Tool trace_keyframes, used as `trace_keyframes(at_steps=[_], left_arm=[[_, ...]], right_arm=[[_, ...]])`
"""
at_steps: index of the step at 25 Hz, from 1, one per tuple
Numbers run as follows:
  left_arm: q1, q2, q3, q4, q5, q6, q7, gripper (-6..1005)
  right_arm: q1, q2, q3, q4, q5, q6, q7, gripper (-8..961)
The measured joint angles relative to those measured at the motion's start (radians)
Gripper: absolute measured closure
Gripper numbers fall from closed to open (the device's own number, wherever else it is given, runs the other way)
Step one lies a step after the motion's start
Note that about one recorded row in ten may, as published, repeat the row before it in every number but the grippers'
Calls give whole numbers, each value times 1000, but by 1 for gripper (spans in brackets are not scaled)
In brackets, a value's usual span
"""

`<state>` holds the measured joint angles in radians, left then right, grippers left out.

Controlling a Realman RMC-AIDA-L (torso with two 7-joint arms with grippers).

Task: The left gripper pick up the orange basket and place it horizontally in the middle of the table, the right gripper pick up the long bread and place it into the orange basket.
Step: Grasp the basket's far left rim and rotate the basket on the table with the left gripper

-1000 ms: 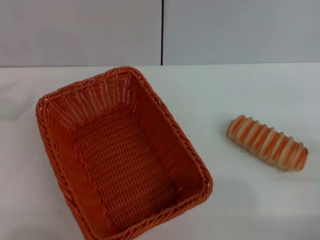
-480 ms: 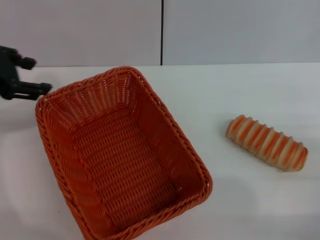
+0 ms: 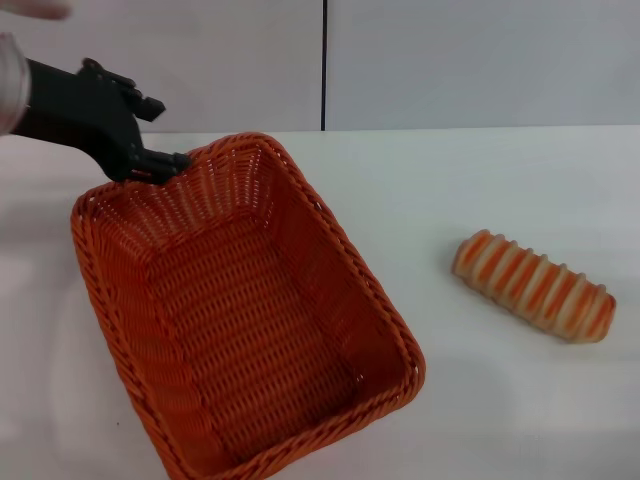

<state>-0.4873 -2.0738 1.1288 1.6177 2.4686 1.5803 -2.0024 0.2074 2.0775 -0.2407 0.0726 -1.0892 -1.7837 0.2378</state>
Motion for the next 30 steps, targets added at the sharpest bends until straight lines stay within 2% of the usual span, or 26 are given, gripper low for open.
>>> trace_keyframes(at_steps=[6, 14, 19, 30], left_arm=[[17, -2, 146, -39, 61, -150, -18, 357], [5, -3, 214, -129, 165, -261, -48, 360], [-12, -3, 226, -189, 203, -265, -50, 361], [-51, -4, 288, -225, 274, -240, -82, 361]], right_arm=[[-2, 1, 2, 1, 1, 4, 0, 611], [-4, 1, 3, 0, 5, 23, 0, 612], [2, 1, 3, -2, 6, 47, 0, 612], [13, 1, 3, -4, 6, 73, 0, 613]])
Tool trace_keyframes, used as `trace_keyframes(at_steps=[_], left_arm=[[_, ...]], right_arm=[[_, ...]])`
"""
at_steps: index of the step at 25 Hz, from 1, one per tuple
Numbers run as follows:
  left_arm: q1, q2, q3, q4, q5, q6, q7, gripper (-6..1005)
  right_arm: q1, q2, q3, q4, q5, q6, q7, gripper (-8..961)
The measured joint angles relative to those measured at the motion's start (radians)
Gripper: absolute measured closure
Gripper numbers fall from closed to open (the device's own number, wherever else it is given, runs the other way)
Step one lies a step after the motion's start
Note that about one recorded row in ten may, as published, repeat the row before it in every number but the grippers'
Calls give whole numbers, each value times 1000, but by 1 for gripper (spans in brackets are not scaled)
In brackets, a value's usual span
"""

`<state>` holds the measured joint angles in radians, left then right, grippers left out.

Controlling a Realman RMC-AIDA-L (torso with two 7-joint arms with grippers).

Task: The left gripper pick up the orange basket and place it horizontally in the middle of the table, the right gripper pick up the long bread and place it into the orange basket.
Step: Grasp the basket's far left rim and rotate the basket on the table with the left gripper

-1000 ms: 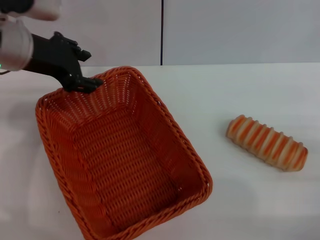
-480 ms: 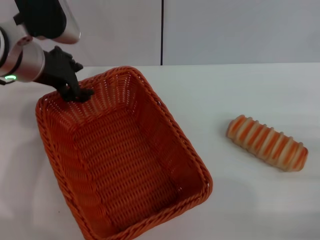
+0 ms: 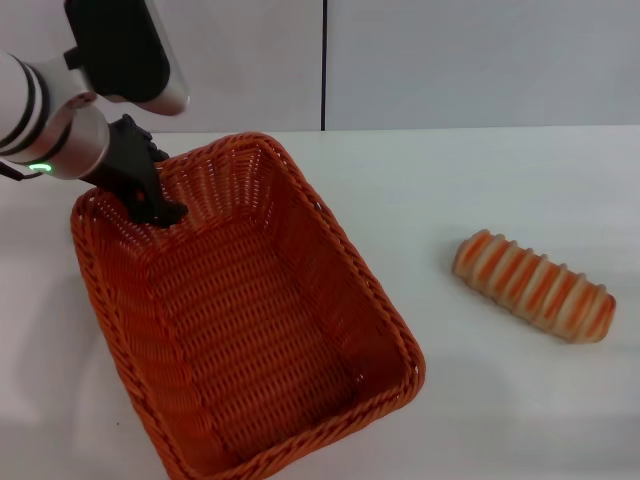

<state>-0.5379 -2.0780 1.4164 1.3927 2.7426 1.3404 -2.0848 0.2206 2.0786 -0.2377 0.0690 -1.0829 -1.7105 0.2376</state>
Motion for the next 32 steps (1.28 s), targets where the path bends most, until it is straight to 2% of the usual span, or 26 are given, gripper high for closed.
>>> trace_keyframes(at_steps=[4, 16, 21, 27, 28, 29, 31, 32], left_arm=[[-28, 0, 32, -38, 27, 1, -17, 362], [-67, -1, 50, -73, 79, 6, -64, 384], [-90, 0, 51, -123, 96, 7, -100, 567], [-91, 0, 55, -126, 97, 9, -125, 641], [-99, 0, 52, -113, 100, 58, -192, 653], [-100, 0, 52, -102, 100, 78, -213, 726], [-100, 0, 52, -102, 100, 78, -213, 740], [-91, -1, 58, -60, 100, 116, -277, 747]], right_arm=[[0, 0, 0, 0, 0, 13, 0, 614], [4, 0, 2, 0, 0, 24, 0, 615], [9, 0, 2, 0, 0, 25, 0, 615], [14, 0, 2, 0, 0, 25, 0, 616], [15, 0, 2, 0, 0, 25, 0, 616], [15, 0, 2, 0, 0, 25, 0, 616], [15, -1, 1, -1, 0, 25, 0, 616], [16, -1, 2, -3, 0, 25, 0, 616]])
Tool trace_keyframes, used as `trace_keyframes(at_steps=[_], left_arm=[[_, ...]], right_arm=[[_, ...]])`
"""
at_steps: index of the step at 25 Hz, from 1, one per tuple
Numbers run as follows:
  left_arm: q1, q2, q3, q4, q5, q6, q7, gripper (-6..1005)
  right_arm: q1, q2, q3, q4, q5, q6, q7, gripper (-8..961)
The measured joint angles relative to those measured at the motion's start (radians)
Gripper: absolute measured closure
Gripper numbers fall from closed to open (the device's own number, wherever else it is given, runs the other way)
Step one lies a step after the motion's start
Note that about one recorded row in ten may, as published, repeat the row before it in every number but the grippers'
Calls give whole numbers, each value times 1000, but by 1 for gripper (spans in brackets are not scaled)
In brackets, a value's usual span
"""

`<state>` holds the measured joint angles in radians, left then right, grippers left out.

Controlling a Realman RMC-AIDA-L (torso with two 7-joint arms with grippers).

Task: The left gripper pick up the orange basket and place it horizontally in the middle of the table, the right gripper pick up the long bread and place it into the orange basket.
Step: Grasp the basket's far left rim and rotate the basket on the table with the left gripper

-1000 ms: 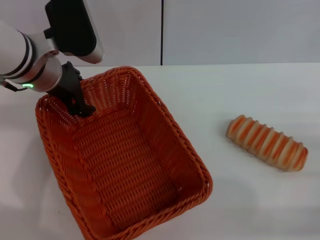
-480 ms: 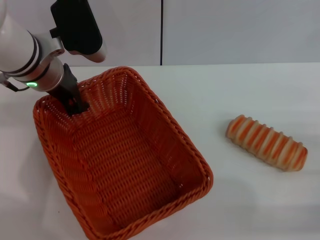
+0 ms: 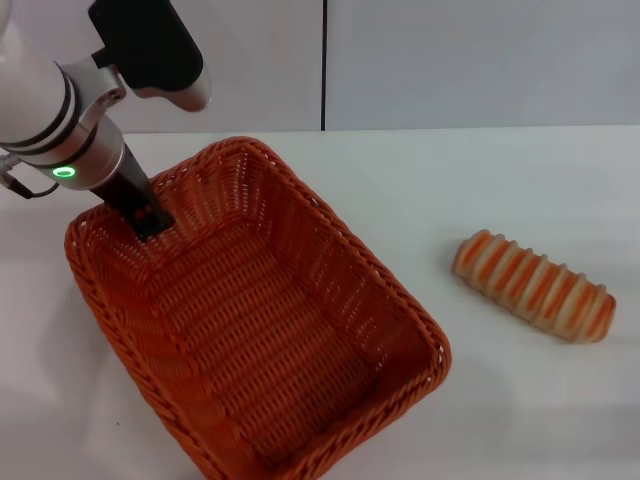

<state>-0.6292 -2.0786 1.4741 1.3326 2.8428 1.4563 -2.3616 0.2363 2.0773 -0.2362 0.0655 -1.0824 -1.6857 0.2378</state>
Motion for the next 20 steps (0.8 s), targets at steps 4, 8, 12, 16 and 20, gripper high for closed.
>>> trace_keyframes(at_steps=[4, 8, 12, 16, 20], left_arm=[[2, 2, -11, 45, -2, 61, -70, 771], [-3, 2, -23, 91, 0, 109, -154, 782], [-2, 3, -41, 110, 0, 122, -187, 789], [1, 6, -94, 121, -10, 137, -317, 795], [4, 7, -119, 120, -16, 136, -367, 801]], right_arm=[[8, -2, -2, -9, -2, -1, 1, 617], [21, -6, -10, -50, -7, 20, 28, 617], [26, -6, -11, -105, -8, 50, 94, 617], [35, -7, -11, -177, -10, 75, 147, 618], [49, -9, -12, -197, -19, 93, 148, 618]])
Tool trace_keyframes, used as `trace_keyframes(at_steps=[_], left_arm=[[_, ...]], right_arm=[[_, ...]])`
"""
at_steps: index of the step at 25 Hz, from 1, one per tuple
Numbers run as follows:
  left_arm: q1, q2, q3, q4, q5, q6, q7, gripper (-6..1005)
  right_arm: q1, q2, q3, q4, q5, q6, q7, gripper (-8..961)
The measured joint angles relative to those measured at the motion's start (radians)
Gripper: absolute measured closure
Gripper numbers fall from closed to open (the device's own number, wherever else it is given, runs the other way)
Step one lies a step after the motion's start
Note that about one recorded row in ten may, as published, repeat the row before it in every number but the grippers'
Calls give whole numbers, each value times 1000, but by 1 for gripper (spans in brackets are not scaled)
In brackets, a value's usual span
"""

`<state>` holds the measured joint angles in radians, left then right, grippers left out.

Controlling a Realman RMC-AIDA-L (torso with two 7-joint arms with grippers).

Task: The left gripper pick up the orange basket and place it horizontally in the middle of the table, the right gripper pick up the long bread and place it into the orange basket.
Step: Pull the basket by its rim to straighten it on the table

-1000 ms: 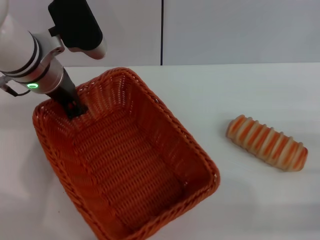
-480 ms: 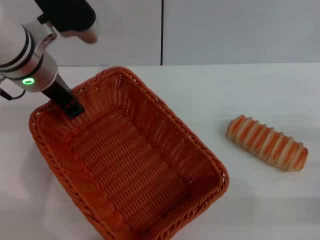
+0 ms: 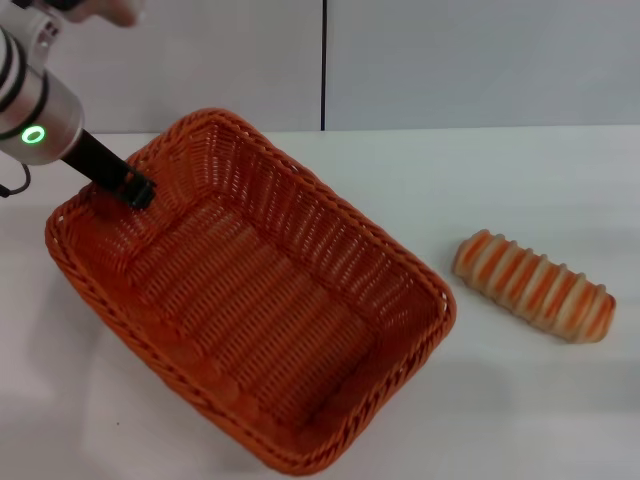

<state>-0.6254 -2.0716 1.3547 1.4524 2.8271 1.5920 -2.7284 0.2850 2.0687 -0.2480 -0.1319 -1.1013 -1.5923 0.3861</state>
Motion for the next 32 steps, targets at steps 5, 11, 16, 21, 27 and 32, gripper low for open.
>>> trace_keyframes(at_steps=[5, 11, 16, 21, 27, 32], left_arm=[[12, 2, -104, 8, -55, 15, -69, 805], [29, 6, -208, 45, -70, 28, -121, 819], [36, 6, -255, 45, -63, 57, -141, 820], [96, 4, -255, 63, -67, 72, -147, 827], [132, -2, -259, 92, -92, 107, -151, 837], [179, -3, -262, 106, -158, 123, -152, 842]], right_arm=[[16, -2, -1, -51, -41, 23, 15, 619], [39, -14, 0, -73, -45, 32, 16, 619], [50, -19, 0, -74, -45, 39, 11, 620], [58, -25, 0, -75, -45, 57, 9, 620], [77, -26, -1, -66, -45, 73, 8, 621], [93, -27, -2, -63, -45, 91, 8, 621]])
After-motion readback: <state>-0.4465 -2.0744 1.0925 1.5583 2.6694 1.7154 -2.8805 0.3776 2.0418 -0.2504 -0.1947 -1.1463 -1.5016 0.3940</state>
